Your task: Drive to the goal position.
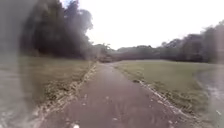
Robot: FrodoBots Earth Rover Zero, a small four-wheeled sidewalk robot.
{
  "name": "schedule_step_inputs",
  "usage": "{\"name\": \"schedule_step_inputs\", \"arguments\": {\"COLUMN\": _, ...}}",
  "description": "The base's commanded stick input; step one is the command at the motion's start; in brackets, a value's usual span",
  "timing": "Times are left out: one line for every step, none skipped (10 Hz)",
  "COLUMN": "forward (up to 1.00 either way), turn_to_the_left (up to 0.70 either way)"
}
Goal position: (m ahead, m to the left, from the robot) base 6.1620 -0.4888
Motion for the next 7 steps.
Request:
{"name": "schedule_step_inputs", "arguments": {"forward": 1.00, "turn_to_the_left": 0.00}}
{"name": "schedule_step_inputs", "arguments": {"forward": 1.00, "turn_to_the_left": 0.00}}
{"name": "schedule_step_inputs", "arguments": {"forward": 1.00, "turn_to_the_left": 0.00}}
{"name": "schedule_step_inputs", "arguments": {"forward": 1.00, "turn_to_the_left": 0.00}}
{"name": "schedule_step_inputs", "arguments": {"forward": 1.00, "turn_to_the_left": 0.03}}
{"name": "schedule_step_inputs", "arguments": {"forward": 1.00, "turn_to_the_left": 0.07}}
{"name": "schedule_step_inputs", "arguments": {"forward": 1.00, "turn_to_the_left": 0.10}}
